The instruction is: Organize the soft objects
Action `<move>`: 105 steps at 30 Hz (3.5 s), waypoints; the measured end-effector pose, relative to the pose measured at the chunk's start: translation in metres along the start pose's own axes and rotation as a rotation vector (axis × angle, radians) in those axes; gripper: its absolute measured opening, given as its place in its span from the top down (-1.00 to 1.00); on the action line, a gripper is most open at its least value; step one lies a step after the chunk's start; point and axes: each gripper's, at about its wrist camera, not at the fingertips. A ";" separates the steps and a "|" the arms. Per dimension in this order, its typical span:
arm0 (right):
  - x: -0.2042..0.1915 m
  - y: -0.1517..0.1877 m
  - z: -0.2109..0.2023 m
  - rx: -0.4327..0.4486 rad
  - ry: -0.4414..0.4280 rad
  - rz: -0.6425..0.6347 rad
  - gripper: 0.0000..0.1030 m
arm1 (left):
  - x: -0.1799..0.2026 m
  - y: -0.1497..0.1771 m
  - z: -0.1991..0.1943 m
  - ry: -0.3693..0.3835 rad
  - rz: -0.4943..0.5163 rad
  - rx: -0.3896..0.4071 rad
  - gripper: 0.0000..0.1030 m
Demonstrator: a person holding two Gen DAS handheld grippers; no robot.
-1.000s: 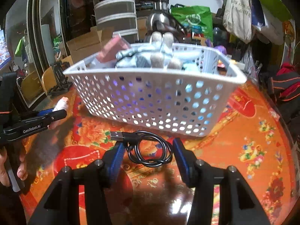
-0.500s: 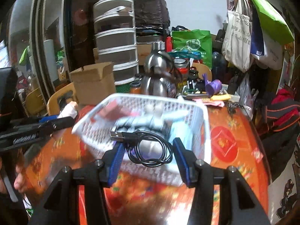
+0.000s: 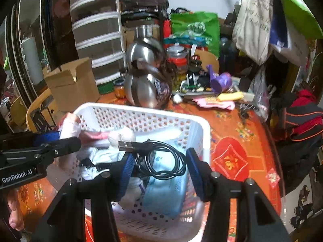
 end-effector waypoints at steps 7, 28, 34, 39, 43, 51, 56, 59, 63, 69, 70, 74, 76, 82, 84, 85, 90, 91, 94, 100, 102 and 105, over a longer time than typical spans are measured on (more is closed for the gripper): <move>-0.001 0.009 0.025 -0.036 -0.017 0.010 -0.01 | -0.009 -0.002 0.027 -0.050 -0.003 0.003 0.37; -0.007 0.039 -0.075 0.155 -0.043 0.059 -0.74 | -0.041 0.052 -0.064 -0.063 0.057 0.202 -1.00; -0.021 0.087 -0.121 0.199 -0.026 0.060 -0.80 | -0.051 0.102 -0.107 -0.061 0.056 0.238 -1.00; -0.043 0.119 -0.143 0.176 0.012 0.016 -0.80 | -0.051 0.140 -0.140 -0.069 0.051 0.279 -1.00; -0.052 0.144 -0.160 0.200 0.053 0.045 -0.80 | -0.038 0.173 -0.169 -0.094 0.079 0.328 -1.00; -0.069 0.156 -0.179 0.168 0.075 0.021 -0.82 | -0.009 0.207 -0.195 -0.048 0.101 0.350 -1.00; -0.067 0.154 -0.180 0.182 0.083 0.028 -0.82 | 0.008 0.209 -0.188 -0.053 0.125 0.331 -1.00; -0.064 0.153 -0.180 0.188 0.087 0.031 -0.82 | 0.007 0.207 -0.183 -0.056 0.111 0.322 -1.00; -0.064 0.153 -0.177 0.177 0.078 0.034 -0.82 | 0.000 0.202 -0.177 -0.063 0.094 0.313 -1.00; -0.063 0.153 -0.178 0.182 0.073 0.043 -0.82 | -0.005 0.201 -0.170 -0.063 0.090 0.298 -1.00; -0.063 0.153 -0.179 0.184 0.073 0.043 -0.82 | -0.006 0.201 -0.170 -0.062 0.087 0.297 -1.00; -0.063 0.153 -0.179 0.185 0.070 0.041 -0.82 | -0.007 0.201 -0.170 -0.062 0.085 0.297 -1.00; -0.064 0.153 -0.180 0.185 0.073 0.041 -0.82 | -0.007 0.201 -0.170 -0.063 0.085 0.299 -1.00; -0.064 0.153 -0.180 0.184 0.073 0.044 -0.82 | -0.010 0.201 -0.170 -0.063 0.084 0.295 -1.00; -0.064 0.153 -0.181 0.184 0.072 0.046 -0.82 | -0.012 0.201 -0.170 -0.066 0.084 0.295 -1.00; -0.064 0.153 -0.180 0.185 0.073 0.044 -0.82 | -0.011 0.201 -0.170 -0.064 0.086 0.295 -1.00; -0.064 0.153 -0.181 0.184 0.073 0.041 -0.82 | -0.010 0.202 -0.169 -0.065 0.095 0.290 -1.00; -0.064 0.154 -0.181 0.184 0.074 0.043 -0.82 | -0.009 0.202 -0.169 -0.064 0.097 0.288 -1.00; -0.064 0.154 -0.181 0.184 0.072 0.043 -0.82 | -0.009 0.202 -0.169 -0.063 0.100 0.287 -1.00; -0.064 0.154 -0.182 0.188 0.075 0.048 -0.82 | -0.009 0.202 -0.169 -0.063 0.102 0.287 -1.00; -0.064 0.154 -0.182 0.188 0.075 0.047 -0.82 | -0.009 0.202 -0.169 -0.063 0.100 0.286 -1.00; -0.064 0.154 -0.183 0.190 0.073 0.048 -0.82 | -0.009 0.202 -0.169 -0.063 0.100 0.287 -1.00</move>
Point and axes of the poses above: each gripper's, at about its wrist camera, not at the fingertips, and z roughly the way its jaws point, x to its right, y to its underside, and after that the axes turned 2 degrees about -z, right-handed
